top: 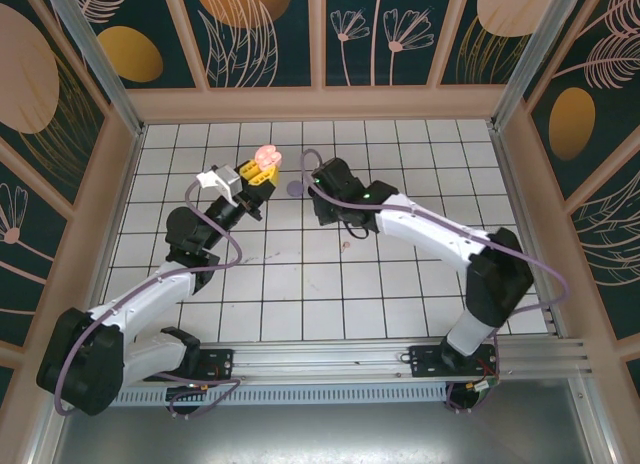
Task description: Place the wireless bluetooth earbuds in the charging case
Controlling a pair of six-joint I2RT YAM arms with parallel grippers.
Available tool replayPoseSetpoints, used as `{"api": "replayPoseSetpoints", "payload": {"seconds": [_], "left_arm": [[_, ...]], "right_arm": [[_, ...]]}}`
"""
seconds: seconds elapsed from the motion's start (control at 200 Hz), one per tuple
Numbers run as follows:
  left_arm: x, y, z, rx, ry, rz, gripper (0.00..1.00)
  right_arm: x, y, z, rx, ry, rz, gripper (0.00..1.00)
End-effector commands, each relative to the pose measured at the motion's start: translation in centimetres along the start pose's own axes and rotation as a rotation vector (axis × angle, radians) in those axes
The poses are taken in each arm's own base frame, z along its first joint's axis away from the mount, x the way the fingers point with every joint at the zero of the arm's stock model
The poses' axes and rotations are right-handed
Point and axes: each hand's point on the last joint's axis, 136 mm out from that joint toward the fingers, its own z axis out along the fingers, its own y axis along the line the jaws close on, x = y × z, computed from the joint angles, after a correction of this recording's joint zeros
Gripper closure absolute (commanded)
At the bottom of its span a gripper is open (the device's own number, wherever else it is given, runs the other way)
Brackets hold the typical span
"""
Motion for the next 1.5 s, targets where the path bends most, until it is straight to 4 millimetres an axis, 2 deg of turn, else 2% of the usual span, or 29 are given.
{"api": "replayPoseSetpoints", "payload": {"seconds": [0.0,0.175,0.3,0.45,0.606,0.761,0.961,1.261,1.496], "left_arm": [[0.1,-1.5,-0.2,0.09,-0.014,0.074,1.0],[0.8,-2.5,-0.3,0.149,-0.008,0.095,1.0],[1.5,-2.8,-0.1,0.172,0.015,0.109,1.0],[3.3,-3.8,0.4,0.232,0.085,0.133,1.0],[5.0,-4.7,1.1,0.303,0.159,0.126,1.0],[5.5,-5.7,1.6,0.363,0.174,0.104,1.0],[5.5,-6.5,2.1,0.403,0.177,0.094,1.0],[5.0,-6.8,2.2,0.417,0.164,0.091,1.0],[4.7,-6.9,2.2,0.416,0.158,0.093,1.0]], "right_arm": [[-4.0,-0.9,-4.7,0.027,-0.144,0.046,0.86],[-8.5,-1.1,-10.7,-0.017,-0.33,0.074,0.86],[-11.1,-0.2,-15.1,-0.106,-0.466,0.063,0.85],[-12.7,1.5,-19.2,-0.246,-0.597,0.023,0.83],[-13.0,3.3,-21.1,-0.362,-0.655,-0.014,0.83],[-12.3,5.1,-21.3,-0.425,-0.667,-0.066,0.83],[-10.7,6.6,-19.6,-0.445,-0.63,-0.108,0.84],[-9.3,7.3,-16.8,-0.432,-0.565,-0.114,0.85],[-8.3,7.6,-15.5,-0.432,-0.529,-0.115,0.85]]}}
